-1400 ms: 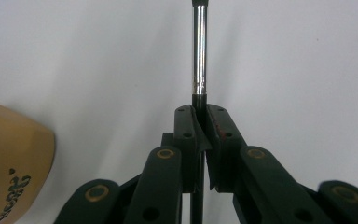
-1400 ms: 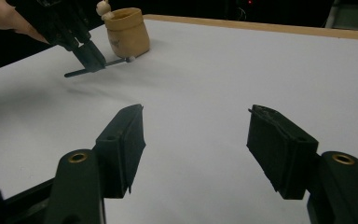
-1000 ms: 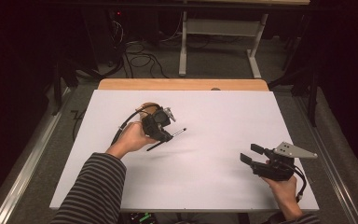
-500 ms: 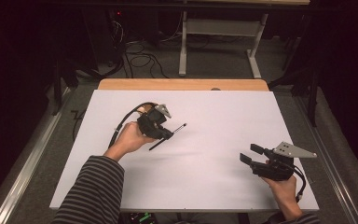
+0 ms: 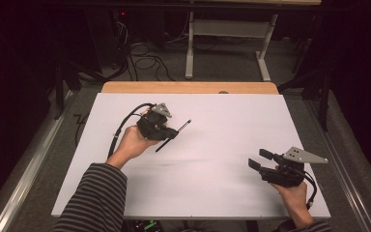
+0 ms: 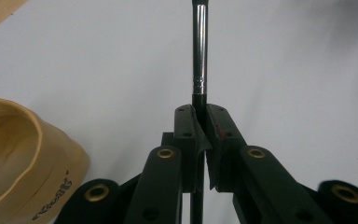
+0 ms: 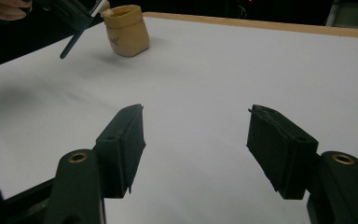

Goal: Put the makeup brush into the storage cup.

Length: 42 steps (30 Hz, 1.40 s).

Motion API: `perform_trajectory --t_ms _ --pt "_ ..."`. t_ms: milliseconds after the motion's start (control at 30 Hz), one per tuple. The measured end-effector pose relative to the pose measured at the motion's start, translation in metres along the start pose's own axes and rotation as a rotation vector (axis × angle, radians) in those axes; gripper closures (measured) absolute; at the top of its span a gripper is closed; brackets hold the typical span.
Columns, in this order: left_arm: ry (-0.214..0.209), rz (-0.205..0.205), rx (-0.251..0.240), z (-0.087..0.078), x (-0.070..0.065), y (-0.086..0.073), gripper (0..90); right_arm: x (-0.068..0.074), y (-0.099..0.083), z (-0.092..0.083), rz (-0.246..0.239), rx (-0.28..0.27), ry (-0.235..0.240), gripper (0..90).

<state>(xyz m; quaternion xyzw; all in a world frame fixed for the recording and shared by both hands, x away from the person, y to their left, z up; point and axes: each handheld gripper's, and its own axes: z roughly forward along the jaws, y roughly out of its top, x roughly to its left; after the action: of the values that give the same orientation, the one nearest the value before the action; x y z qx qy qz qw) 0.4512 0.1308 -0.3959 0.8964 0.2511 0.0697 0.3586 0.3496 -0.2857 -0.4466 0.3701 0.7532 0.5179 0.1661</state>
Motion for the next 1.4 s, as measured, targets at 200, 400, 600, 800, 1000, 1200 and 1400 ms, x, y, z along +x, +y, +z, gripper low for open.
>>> perform_trajectory --t_ms 200,400,600,800,1000,1200,1400 --pt "0.041 -0.023 -0.041 -0.007 0.002 -0.004 83.6 0.000 0.000 0.001 -0.002 0.002 0.000 37.5" --pt "0.067 -0.019 -0.052 -0.010 0.001 -0.004 83.6 0.000 0.000 0.001 -0.002 0.004 0.001 37.5" --pt "0.079 -0.040 -0.095 -0.016 0.003 -0.003 83.6 0.000 0.000 0.001 -0.002 0.003 0.001 37.5" --pt "0.114 -0.051 -0.118 -0.020 0.005 -0.004 83.6 0.000 0.000 0.001 -0.001 0.003 0.001 37.5" --pt "0.135 -0.073 -0.163 -0.025 0.009 -0.005 83.6 0.000 0.000 0.001 -0.002 0.002 0.001 37.5" --pt "0.158 -0.101 -0.201 -0.030 0.014 -0.007 83.6 0.000 0.000 0.001 0.001 0.002 0.001 37.5" --pt "0.186 -0.124 -0.234 -0.035 0.020 -0.009 83.6 0.000 0.000 0.001 0.001 0.002 0.001 37.5"
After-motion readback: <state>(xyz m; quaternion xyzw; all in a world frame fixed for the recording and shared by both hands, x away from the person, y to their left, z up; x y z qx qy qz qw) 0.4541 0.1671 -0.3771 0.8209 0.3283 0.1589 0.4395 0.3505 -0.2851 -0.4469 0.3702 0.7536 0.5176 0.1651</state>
